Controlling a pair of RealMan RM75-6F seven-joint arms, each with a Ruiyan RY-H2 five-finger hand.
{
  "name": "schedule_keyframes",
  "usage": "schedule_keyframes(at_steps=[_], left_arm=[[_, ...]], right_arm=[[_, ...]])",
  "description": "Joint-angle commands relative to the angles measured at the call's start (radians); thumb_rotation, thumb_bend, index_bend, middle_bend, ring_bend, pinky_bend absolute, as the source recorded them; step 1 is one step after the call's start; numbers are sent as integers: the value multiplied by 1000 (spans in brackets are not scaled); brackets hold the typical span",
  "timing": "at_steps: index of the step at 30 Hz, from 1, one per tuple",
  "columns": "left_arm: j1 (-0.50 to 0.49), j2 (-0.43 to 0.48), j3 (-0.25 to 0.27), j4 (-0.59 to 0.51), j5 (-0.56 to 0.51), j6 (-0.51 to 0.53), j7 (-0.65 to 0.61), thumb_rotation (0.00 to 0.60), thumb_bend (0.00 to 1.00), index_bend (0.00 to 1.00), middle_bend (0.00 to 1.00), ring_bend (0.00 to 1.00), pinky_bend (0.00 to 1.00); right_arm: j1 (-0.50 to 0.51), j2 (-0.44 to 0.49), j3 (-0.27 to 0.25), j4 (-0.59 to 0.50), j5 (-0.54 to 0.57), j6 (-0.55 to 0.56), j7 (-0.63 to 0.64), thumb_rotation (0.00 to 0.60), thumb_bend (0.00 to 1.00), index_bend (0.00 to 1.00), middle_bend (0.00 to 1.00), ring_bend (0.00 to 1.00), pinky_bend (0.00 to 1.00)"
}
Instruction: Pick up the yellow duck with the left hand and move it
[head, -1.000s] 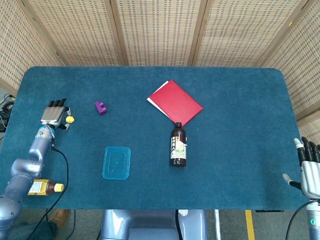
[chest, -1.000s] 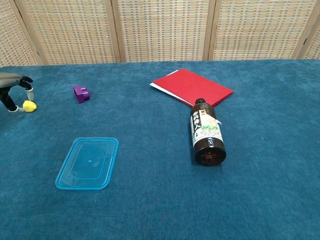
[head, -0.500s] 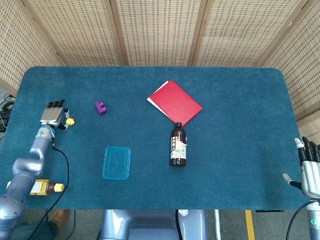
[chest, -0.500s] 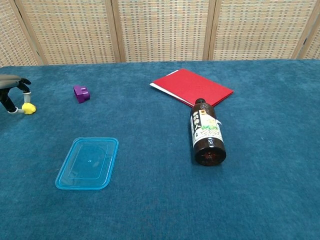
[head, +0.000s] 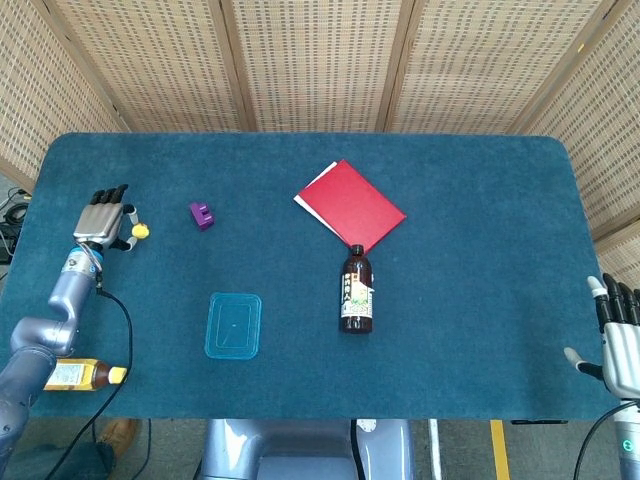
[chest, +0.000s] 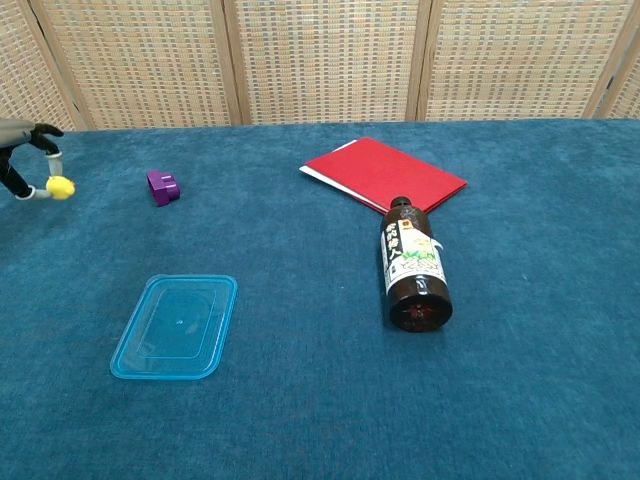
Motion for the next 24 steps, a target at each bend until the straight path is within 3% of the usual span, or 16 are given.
schedule_keyframes(at_steps=[1,11,13,18,24], left_arm=[[22,65,10,-101,28,82,-29,600,351,540,0,0,0],[81,245,61,-517,120,298,72,600,348,546,0,0,0],[94,279,83,-660,167,364,135,600,348,545,0,0,0],[100,315,99,-853,187,392,260,600,343,541,0,0,0],[80,294,97,-960,174,361,375,600,338,536,0,0,0]], right_arm=[[-1,3,-2,-4,-4,2,4,600,0,2,0,0,0],[-7,10,-11,-17,-23,12,7,600,0,11,0,0,0],[-11,14,-13,-19,-28,17,14,600,0,10,0,0,0],[-14,18,-15,-18,-29,17,24,600,0,11,0,0,0],[-14,21,-14,-16,-27,14,32,600,0,12,0,0,0]])
